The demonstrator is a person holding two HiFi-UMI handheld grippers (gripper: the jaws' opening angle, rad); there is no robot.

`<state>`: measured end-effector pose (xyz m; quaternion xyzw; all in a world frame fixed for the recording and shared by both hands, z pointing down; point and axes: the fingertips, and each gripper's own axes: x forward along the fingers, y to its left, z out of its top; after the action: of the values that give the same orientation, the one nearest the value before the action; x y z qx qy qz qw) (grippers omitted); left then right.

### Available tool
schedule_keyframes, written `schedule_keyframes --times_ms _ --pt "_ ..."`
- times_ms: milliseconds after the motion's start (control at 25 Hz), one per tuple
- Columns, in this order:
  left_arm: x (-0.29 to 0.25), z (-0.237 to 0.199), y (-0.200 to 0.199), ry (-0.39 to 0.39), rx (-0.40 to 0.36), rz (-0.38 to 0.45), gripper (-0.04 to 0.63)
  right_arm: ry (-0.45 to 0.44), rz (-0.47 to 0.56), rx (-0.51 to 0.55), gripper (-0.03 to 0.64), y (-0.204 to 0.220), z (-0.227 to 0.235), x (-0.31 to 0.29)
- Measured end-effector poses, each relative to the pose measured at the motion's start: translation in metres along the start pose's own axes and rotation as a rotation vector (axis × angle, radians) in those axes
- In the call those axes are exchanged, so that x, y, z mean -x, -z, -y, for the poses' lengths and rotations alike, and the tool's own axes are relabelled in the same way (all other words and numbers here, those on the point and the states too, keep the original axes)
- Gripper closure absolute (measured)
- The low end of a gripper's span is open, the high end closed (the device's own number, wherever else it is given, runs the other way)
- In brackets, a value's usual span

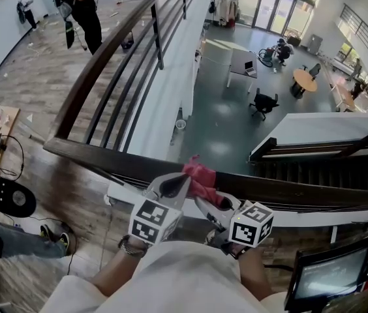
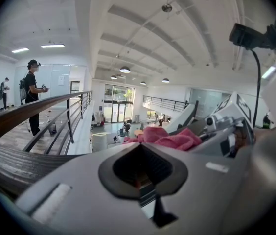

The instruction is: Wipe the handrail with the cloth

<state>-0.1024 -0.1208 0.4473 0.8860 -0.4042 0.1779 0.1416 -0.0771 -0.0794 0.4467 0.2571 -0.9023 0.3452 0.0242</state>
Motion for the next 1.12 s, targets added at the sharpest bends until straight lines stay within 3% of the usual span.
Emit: schedule_keyframes --times_ms 1120 --pt "-0.023 0.031 -0.003 0.056 -0.031 -0.006 0.591 0.048 0.047 -0.027 0.555 -0.001 0.016 0.034"
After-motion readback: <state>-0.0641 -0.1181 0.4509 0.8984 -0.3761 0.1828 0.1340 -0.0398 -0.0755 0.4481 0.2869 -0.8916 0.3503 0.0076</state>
